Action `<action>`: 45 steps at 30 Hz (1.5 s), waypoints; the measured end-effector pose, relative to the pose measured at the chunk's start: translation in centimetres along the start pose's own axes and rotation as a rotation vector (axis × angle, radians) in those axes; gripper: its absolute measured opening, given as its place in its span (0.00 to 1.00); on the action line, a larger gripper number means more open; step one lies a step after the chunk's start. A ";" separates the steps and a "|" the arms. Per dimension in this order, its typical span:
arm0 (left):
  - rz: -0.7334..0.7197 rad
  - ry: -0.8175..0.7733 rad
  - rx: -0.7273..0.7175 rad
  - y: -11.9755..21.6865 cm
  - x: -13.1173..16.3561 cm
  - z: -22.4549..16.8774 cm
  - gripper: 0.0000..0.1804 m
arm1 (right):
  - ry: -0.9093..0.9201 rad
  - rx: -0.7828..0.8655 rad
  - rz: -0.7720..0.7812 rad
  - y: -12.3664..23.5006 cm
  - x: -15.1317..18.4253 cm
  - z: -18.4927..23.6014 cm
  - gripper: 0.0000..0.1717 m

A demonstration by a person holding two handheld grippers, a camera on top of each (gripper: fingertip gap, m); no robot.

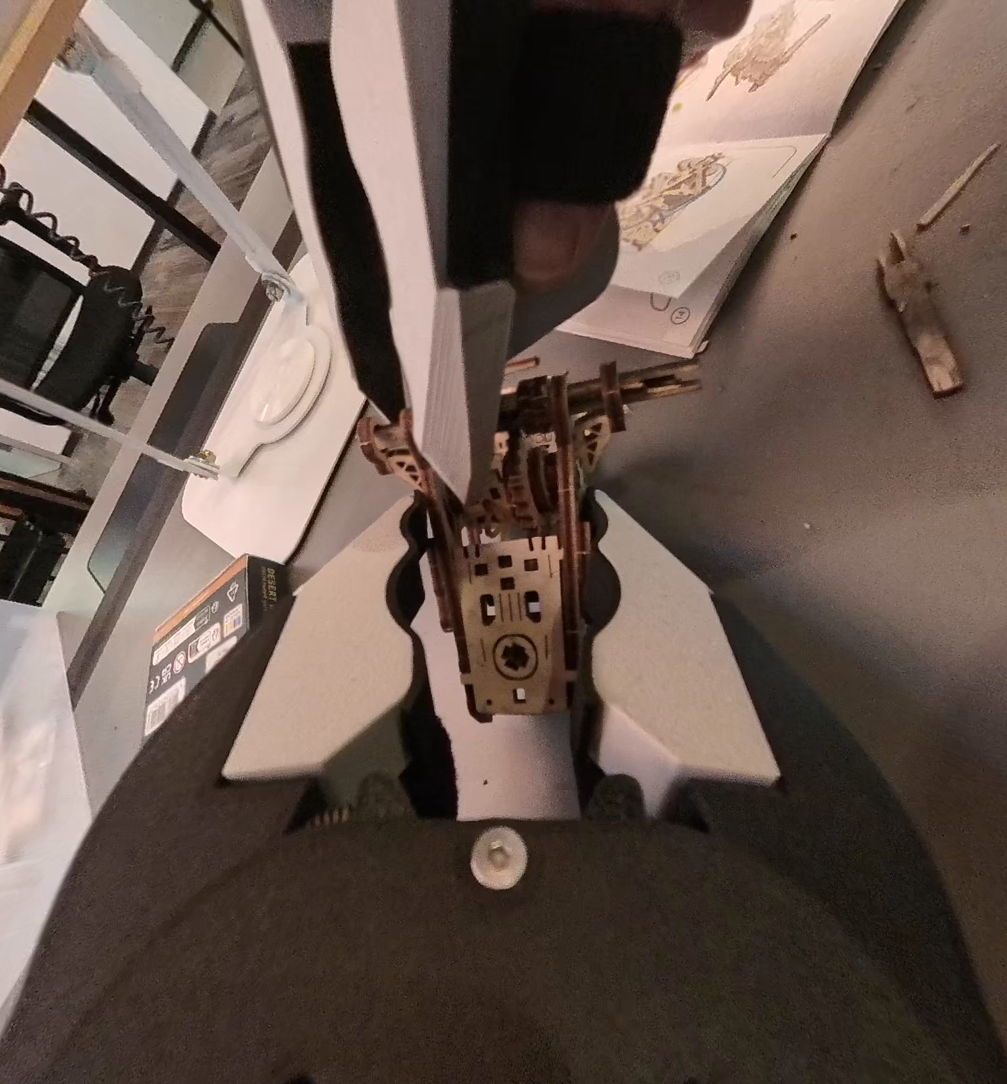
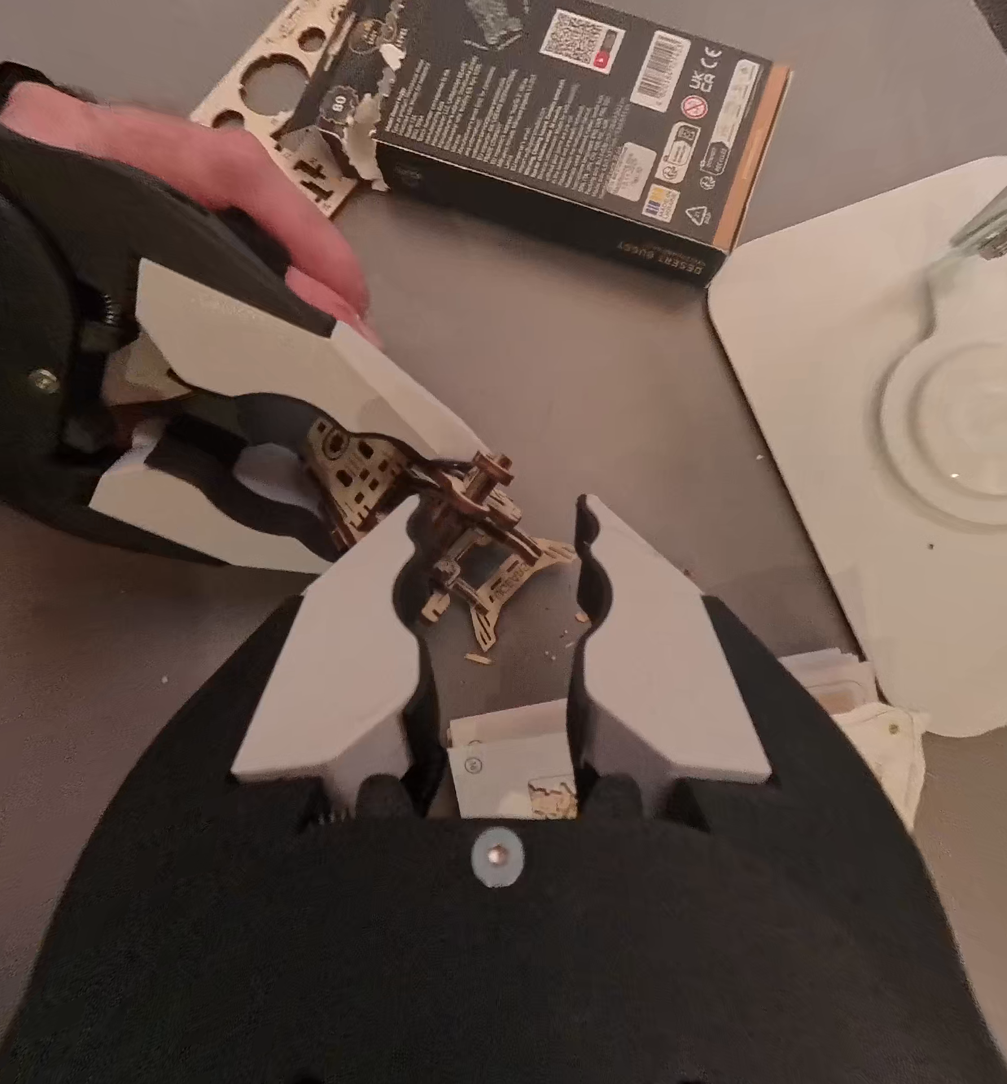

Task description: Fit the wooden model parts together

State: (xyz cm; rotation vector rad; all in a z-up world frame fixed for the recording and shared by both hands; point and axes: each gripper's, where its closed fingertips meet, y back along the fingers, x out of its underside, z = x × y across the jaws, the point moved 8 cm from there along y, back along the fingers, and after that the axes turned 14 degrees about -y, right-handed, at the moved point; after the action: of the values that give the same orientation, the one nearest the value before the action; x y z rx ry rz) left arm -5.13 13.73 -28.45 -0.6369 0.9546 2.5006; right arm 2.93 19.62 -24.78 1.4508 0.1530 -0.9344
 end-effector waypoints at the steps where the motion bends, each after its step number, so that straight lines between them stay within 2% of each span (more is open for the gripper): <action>1: 0.005 -0.007 -0.004 0.0 -0.1 0.0 0.28 | 0.007 0.023 0.006 -0.2 0.0 0.2 0.24; 3: 0.020 -0.018 -0.010 -0.1 -0.3 -0.1 0.28 | 0.036 0.071 0.021 -0.3 0.1 0.6 0.20; 8: 0.041 -0.003 -0.015 -0.2 -0.4 0.0 0.28 | 0.115 0.166 0.035 -0.3 0.0 1.2 0.20; 11: 0.052 -0.003 -0.016 -0.2 -0.5 0.0 0.28 | 0.147 0.200 0.048 -0.5 -0.1 1.7 0.15; 16: 0.061 -0.002 -0.019 -0.3 -0.5 0.1 0.28 | 0.107 0.144 0.041 -0.6 -0.1 1.2 0.15; 18: 0.054 0.018 -0.008 -0.3 -0.5 0.1 0.28 | 0.114 0.153 0.033 -0.5 -0.1 1.3 0.16; 20: 0.045 0.034 0.003 -0.3 -0.5 0.1 0.28 | 0.110 0.161 0.022 0.0 -0.1 1.2 0.22; 25: 0.046 0.039 0.007 -0.3 -0.5 0.1 0.28 | 0.162 0.210 0.040 0.5 -0.1 1.3 0.20; 29: 0.026 0.072 0.021 -0.3 -0.3 0.3 0.28 | 0.154 0.218 0.055 0.2 -0.4 1.1 0.23; 32: -0.002 0.108 0.054 -0.3 0.0 0.5 0.28 | 0.102 0.138 0.081 0.1 -0.5 0.7 0.19; 34: -0.020 0.146 0.080 -0.4 0.0 0.5 0.28 | 0.087 0.106 0.097 0.2 -0.7 0.4 0.21; 36: -0.024 0.162 0.096 -0.4 0.1 0.7 0.28 | 0.065 0.064 0.116 0.3 -0.8 0.1 0.19; 37: -0.025 0.170 0.102 -0.5 0.1 0.7 0.28 | 0.069 0.068 0.123 0.4 -1.0 0.0 0.21; 45: -0.004 0.230 0.173 -0.7 0.0 1.4 0.28 | 0.140 0.124 0.212 0.2 -1.8 0.1 0.19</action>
State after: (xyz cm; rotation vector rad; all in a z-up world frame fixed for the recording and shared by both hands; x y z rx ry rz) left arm -5.21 15.15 -27.90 -0.8812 1.2336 2.3433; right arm 1.83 20.29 -23.47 1.6137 0.0434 -0.6791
